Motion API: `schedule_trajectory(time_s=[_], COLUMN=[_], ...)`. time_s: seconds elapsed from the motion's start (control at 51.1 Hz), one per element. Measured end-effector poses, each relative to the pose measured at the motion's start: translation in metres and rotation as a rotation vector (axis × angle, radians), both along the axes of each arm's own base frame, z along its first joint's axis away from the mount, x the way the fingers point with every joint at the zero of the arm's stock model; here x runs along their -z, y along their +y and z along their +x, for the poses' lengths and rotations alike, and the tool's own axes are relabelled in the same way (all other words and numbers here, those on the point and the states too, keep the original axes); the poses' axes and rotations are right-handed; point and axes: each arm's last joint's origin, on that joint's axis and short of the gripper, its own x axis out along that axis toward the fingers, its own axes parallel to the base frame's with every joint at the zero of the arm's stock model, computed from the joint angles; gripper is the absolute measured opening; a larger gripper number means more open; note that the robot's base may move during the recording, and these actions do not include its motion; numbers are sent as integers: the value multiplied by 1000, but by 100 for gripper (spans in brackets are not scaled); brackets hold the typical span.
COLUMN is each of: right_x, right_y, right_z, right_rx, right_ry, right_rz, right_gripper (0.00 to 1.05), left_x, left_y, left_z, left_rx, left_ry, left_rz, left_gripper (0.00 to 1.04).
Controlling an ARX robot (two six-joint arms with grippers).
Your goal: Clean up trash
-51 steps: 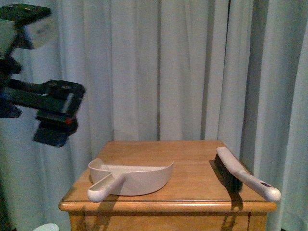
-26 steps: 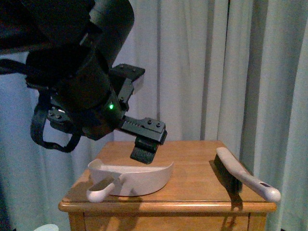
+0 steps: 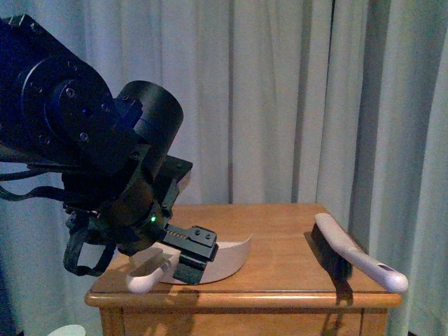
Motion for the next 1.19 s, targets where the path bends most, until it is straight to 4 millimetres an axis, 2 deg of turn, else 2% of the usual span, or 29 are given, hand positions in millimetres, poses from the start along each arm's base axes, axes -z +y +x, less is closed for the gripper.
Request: schedule_trajectory(time_s=[0.137, 0.43, 0.821, 1.193], right_x=[0, 0, 0, 0], right_y=[0, 0, 0, 0], right_z=[0, 0, 0, 0], right_rx=[0, 0, 0, 0], right_ry=[0, 0, 0, 0], right_rz=[0, 0, 0, 0], right_gripper=[97, 97, 97, 97], left_x=[11, 29, 32, 30], left_y=[7, 9, 11, 11], left_z=[3, 5, 6, 8], left_rx=[-8, -4, 6, 9], left_ry=[15, 47, 42, 15], left_rz=[16, 30, 45, 40], left_gripper=[97, 97, 96, 40])
